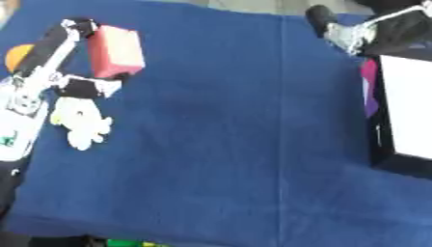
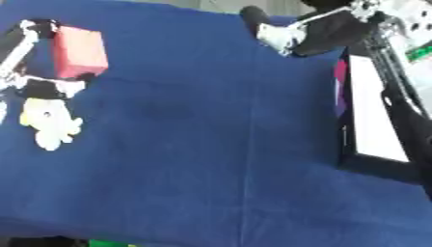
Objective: Pick up the objects with one hand, pass them to the other hand, and then place them into the box on the other side of the table.
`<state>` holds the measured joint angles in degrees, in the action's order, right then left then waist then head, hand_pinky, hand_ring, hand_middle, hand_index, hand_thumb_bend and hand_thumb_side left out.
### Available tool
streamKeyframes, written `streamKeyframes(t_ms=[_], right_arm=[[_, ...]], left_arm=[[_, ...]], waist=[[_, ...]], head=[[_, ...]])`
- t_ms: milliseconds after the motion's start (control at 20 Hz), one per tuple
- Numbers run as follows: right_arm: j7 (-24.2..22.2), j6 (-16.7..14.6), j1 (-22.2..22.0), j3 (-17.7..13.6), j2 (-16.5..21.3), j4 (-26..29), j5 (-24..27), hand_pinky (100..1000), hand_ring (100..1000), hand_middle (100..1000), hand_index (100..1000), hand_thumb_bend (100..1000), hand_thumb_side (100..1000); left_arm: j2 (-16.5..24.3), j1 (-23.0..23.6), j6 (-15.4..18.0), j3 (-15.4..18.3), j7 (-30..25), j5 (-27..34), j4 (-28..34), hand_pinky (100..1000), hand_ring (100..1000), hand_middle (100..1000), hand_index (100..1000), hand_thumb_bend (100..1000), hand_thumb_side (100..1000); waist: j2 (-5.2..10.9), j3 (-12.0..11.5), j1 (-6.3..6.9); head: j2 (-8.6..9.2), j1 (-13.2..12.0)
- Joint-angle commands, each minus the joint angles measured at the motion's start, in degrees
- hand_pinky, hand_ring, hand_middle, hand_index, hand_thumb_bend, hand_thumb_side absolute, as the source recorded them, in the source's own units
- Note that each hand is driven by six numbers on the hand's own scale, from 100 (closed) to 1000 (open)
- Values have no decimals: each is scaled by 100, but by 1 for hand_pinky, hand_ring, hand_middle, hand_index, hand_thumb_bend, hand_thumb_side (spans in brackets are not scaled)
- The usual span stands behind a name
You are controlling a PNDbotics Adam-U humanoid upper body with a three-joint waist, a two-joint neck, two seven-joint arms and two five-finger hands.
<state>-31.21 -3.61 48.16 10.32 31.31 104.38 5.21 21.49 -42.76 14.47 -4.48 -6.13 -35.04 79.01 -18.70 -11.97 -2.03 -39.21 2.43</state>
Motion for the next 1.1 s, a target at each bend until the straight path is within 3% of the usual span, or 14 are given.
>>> streamKeyframes(t_ms=[50,400,600,700,750,1100], right_arm=[[-326,-275,244,216,-59,-206,-586,1000,1000,1000,1000,100,100],[-563,-652,594,575,-411,-745,-1351,1000,1000,1000,1000,100,100],[-564,-829,729,728,-563,-1030,-1675,1000,1000,1000,1000,119,100],[-595,-948,775,793,-634,-1223,-1856,1000,1000,1000,1000,216,100],[-609,-1008,794,820,-662,-1319,-1942,1000,1000,1000,1000,165,100],[-417,-1286,958,909,-917,-1960,-2492,1000,1000,1000,1000,200,100]], left_arm=[[-193,6,-28,-62,61,158,276,766,556,478,576,100,233],[-703,126,-238,-148,52,447,518,770,549,471,573,100,293],[-852,117,-187,-215,131,354,623,767,548,470,571,100,282],[-917,103,-139,-255,150,269,629,766,548,470,571,100,278],[-948,99,-110,-278,150,269,627,765,548,469,569,100,274],[-1154,76,54,-420,197,69,630,762,543,464,563,100,281]], waist=[[195,16,12],[184,26,-21],[168,2,-29],[162,-9,-35],[159,-14,-37],[133,-64,-58]], head=[[-28,15],[-48,57],[-58,101],[-56,114],[-54,118],[-10,167]])
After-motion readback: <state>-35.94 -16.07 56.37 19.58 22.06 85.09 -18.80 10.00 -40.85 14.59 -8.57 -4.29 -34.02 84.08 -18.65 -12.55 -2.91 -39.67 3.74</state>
